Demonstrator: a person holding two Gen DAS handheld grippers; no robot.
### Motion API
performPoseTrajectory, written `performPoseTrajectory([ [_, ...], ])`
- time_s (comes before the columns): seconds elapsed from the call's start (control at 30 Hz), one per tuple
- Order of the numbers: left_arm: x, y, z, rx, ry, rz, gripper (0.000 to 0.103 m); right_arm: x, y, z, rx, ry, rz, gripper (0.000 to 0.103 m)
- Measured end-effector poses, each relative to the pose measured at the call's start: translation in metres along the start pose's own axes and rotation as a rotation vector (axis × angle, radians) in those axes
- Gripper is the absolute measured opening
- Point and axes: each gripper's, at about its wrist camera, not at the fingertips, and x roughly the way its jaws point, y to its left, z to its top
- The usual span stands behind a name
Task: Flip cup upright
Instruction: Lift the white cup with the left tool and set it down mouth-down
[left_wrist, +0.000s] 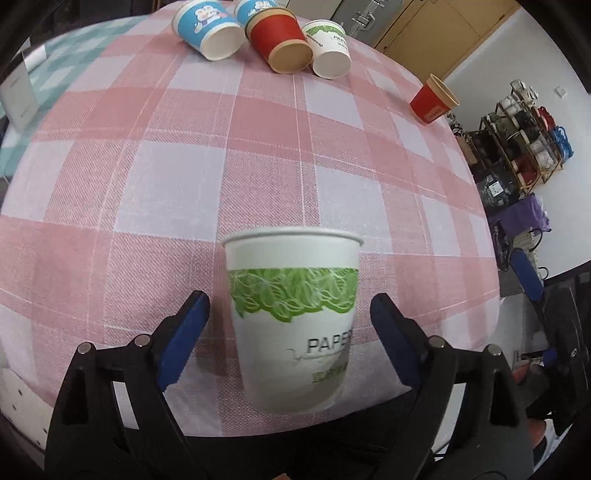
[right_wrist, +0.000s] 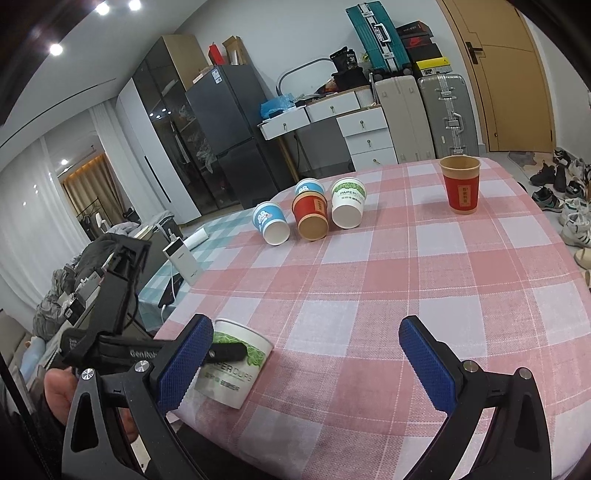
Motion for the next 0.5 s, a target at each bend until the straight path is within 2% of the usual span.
performPoseTrajectory([
  [0.07,-0.01,0.001,0.007,0.0,-0.029,-0.008,0.088,-0.001,0.003,0.002,-0.004,-0.003,0.003,0.103],
  [0.13,-0.023,-0.001,0.016,0.018,-0.085,0.039,0.088,-0.003,0.005,0.004,0.006,-0.002,0.026,0.103],
  [0.3,-0.087,-0.019,0.016,0.109,-0.332,0.152,0.088,-0.019,0.02,0.014,0.014,-0.04,0.089,0.103],
  [0.43,-0.137,-0.031,0.002,0.152,-0.522,0.213,0.102,-0.033,0.041,0.018,-0.05,-0.055,0.135,0.103],
  [0.5,-0.154,-0.037,-0.01,0.18,-0.606,0.289,0.102,-0.041,0.052,0.02,-0.08,-0.061,0.149,0.103],
])
